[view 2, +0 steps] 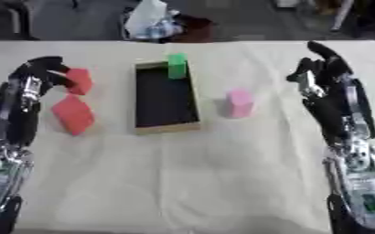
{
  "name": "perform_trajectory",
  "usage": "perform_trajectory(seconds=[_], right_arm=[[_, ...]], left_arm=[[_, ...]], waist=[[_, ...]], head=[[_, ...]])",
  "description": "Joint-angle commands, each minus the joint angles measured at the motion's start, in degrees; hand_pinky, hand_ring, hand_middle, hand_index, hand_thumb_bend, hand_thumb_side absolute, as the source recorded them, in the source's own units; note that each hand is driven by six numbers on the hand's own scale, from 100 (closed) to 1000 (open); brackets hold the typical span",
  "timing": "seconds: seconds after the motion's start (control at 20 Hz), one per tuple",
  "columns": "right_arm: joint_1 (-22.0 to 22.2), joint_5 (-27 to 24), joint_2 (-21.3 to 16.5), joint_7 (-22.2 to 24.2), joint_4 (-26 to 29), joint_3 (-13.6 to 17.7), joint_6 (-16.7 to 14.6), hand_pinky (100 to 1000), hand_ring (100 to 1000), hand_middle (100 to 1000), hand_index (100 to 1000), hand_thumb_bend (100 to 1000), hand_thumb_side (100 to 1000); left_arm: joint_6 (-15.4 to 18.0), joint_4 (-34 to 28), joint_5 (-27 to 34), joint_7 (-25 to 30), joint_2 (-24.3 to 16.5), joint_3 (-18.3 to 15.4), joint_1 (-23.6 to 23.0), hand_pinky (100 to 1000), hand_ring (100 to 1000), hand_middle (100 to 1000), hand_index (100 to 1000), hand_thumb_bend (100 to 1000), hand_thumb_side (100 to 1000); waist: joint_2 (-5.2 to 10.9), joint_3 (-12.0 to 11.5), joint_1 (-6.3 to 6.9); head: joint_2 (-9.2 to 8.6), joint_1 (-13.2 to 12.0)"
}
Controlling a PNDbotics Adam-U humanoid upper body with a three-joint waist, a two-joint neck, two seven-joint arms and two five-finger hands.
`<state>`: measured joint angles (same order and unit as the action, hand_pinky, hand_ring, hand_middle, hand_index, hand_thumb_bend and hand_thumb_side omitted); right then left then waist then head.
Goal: Pick up objects on the table and place them in the box.
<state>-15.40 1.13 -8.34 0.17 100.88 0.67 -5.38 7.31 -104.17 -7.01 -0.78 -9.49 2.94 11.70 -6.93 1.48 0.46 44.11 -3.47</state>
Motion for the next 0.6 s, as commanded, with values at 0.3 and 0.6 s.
perform_trajectory(seconds=[0.3,0.6], right_arm=[[-0.5,-0.1,-0.6,0.4,0.8,0.3,-0.1,709,576,469,863,100,470],[-0.4,0.0,-0.6,0.4,0.8,0.4,0.0,709,577,470,864,100,470]], left_arm=[[0.1,-0.8,-0.6,0.4,-1.0,-0.3,0.7,701,551,599,750,100,799],[0.1,-1.1,-1.3,1.2,-2.3,-0.4,1.1,714,576,621,763,100,751]], waist=[[-0.15,-0.1,-0.89],[-0.12,0.1,-0.83]], head=[[0.01,-0.1],[0.01,-0.1]])
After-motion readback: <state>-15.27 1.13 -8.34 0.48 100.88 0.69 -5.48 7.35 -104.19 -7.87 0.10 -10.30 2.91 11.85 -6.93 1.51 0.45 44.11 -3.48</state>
